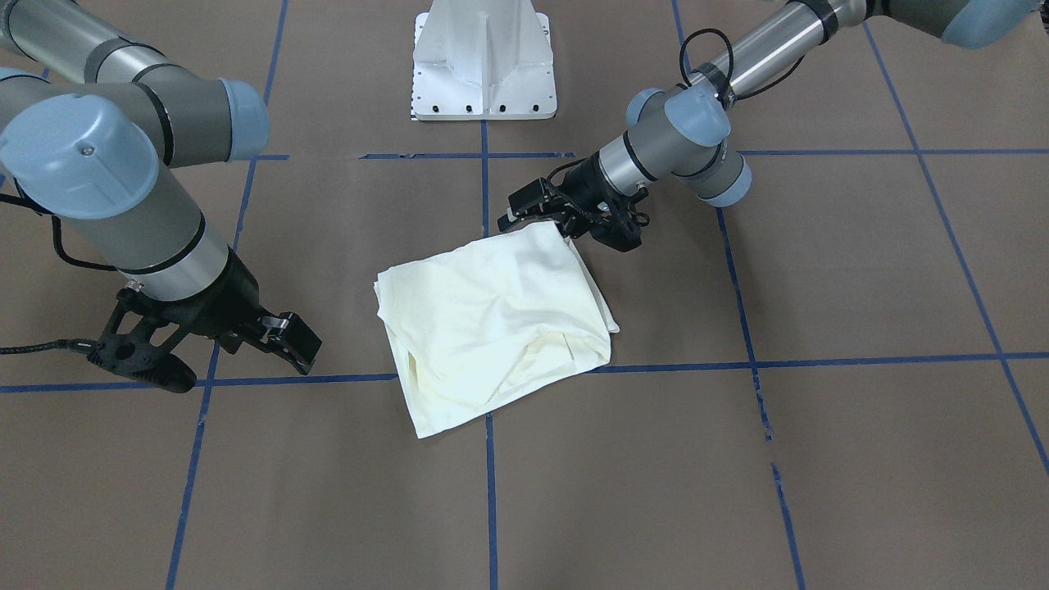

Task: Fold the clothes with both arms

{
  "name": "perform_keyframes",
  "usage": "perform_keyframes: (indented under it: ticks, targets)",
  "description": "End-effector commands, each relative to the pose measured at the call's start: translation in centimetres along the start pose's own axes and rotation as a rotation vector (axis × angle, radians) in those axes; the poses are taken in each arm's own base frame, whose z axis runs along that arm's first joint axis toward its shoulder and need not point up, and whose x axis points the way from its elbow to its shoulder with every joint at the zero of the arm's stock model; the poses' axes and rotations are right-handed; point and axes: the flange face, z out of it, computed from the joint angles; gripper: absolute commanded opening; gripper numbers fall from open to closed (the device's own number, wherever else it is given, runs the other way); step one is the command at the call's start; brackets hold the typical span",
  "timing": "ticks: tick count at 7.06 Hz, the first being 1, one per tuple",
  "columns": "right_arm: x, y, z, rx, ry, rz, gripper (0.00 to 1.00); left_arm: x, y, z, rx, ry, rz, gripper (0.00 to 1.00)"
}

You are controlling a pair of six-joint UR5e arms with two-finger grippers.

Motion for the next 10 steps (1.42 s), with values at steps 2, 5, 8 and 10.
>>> perform_keyframes:
  ticks: [2,5,8,10]
  targets:
    - [0.1,-0.2,0.0,0.003,0.0,-0.006,1.0,0.7,3.5,-2.2,-0.101,0.02,-0.006,1.0]
    - [2.6,-0.5,-1.2,0.019,-0.007,-0.049,1.0,-2.8,3.4,-8.1,-0.071,-0.008,0.027,1.0]
    - [13.1,-2.2,-2.4,0.028,0.038,-0.181,1.0,-7.5,-9.7,-21.0,0.138,-0.2,0.255,1.0]
    - [22.4,-5.3,-2.3,0.028,0.118,-0.311,1.0,-9.6,-20.0,-33.7,0.271,-0.498,0.443,1.0]
